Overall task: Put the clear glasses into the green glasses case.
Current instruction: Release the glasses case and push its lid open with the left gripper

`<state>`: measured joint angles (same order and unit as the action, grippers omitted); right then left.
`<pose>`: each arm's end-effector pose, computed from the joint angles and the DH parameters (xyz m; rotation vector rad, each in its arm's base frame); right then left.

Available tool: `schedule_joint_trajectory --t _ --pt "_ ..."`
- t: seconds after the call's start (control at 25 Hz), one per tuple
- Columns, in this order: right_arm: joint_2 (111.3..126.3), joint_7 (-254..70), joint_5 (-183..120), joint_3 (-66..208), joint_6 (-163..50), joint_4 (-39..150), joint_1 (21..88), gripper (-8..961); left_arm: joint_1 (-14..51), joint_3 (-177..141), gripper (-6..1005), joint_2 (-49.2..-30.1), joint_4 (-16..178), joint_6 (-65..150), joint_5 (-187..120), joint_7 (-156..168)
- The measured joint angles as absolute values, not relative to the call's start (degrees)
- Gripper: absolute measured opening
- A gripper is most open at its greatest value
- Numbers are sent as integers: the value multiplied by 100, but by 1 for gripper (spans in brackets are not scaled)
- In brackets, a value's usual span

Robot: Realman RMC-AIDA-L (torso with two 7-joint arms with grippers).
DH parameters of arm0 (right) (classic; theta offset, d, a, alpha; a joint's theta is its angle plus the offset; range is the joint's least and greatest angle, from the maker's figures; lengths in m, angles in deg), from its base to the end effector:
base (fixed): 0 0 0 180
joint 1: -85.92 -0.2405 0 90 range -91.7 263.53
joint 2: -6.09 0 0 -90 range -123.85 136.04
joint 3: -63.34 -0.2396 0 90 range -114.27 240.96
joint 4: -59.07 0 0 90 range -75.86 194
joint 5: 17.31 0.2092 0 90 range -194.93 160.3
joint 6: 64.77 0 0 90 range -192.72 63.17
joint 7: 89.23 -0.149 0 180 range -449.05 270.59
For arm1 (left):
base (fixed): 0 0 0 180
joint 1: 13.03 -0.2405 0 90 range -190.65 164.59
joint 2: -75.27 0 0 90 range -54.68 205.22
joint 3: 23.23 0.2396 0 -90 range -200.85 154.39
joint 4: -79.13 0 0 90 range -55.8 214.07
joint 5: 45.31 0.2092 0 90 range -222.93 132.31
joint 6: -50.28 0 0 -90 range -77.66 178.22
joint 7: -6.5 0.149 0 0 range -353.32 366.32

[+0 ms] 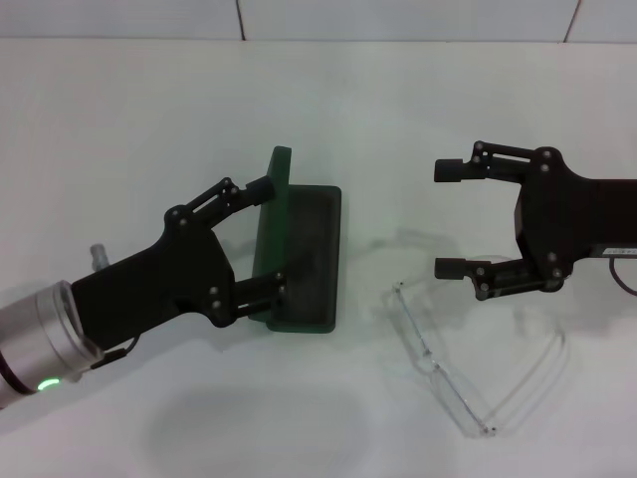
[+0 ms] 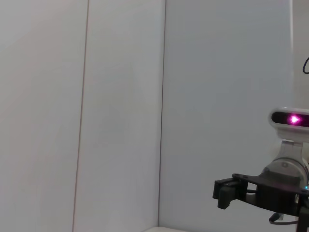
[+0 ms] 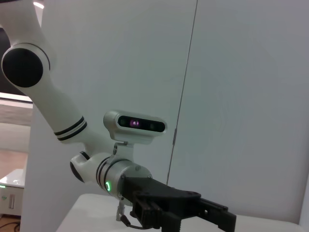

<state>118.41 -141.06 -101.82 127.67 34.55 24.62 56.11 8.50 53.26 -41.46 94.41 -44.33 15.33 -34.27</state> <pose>0.1979 0.3073 0.0191 -2.7786 -0.2505 1.0137 -0.2458 0.2572 -0.0311 -2.4787 -0.2496 -1.1967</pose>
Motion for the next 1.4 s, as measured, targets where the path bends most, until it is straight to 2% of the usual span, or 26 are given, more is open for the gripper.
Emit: schedule_joint_trajectory --t 0.76,0.92,1.04,1.12,1.24,1.4 --pt "11840 -14064 -10181 12732 3378 2444 5665 860 814 5235 889 -4247 9452 -4444 1524 -3293" --pt "11836 -14064 -10175 12589 3331 2444 5691 860 866 5156 888 -4062 9739 -4354 1556 -4211" --pt "11904 -14064 -10165 12059 3306 2438 5796 859 875 5161 887 -3820 10230 -3917 1627 -5512" --pt "11945 -14064 -10160 11805 3274 2436 5829 859 858 5163 887 -3745 10536 -3508 1769 -6181" --pt "11989 -14071 -10134 11561 3147 2435 5873 859 824 5157 887 -3736 11024 -2833 2327 -7085" --pt "12025 -14103 -10132 11492 2935 2435 5884 860 936 5154 884 -3816 11437 -2274 3233 -8142"
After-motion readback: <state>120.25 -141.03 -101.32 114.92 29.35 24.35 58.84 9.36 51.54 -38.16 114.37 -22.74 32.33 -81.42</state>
